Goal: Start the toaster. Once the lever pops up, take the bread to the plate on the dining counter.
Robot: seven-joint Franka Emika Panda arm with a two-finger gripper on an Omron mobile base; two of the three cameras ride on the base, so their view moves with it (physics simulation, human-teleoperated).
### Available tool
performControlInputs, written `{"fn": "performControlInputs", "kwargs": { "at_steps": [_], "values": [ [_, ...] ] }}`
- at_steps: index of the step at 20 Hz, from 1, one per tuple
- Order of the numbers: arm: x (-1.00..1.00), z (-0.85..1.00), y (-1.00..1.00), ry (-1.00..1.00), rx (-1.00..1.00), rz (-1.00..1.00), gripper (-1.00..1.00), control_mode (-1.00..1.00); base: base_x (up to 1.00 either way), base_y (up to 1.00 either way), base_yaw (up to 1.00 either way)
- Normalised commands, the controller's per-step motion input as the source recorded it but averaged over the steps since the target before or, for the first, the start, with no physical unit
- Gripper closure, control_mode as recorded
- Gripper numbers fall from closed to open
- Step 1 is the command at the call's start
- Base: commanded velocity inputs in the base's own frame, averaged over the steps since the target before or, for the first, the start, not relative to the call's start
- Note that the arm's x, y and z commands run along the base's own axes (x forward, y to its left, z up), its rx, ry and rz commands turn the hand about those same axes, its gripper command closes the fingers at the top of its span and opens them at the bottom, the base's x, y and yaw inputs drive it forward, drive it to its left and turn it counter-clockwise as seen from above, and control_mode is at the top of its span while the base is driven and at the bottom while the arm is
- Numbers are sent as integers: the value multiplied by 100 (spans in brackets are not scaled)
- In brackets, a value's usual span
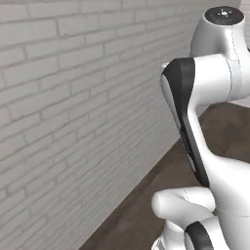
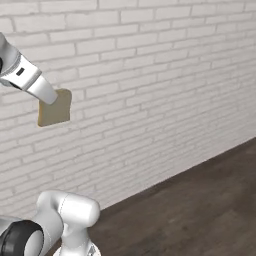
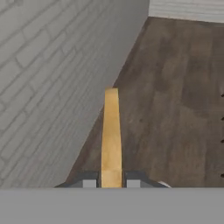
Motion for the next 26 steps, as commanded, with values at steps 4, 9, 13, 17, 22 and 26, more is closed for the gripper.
{"fn": "performControlInputs", "kwargs": {
  "at_steps": [4,9,13,17,22,26],
  "values": [
    [0,0,0,0,0,0,100,100,71,-51,-50],
    [0,0,0,0,0,0,100,100,63,-20,-55],
    [0,0,0,0,0,0,100,100,58,-2,-59],
    [0,0,0,0,0,0,100,100,58,0,-60],
    [0,0,0,0,0,0,100,100,53,6,-63],
    [0,0,0,0,0,0,100,100,47,16,-66]
  ]
}}
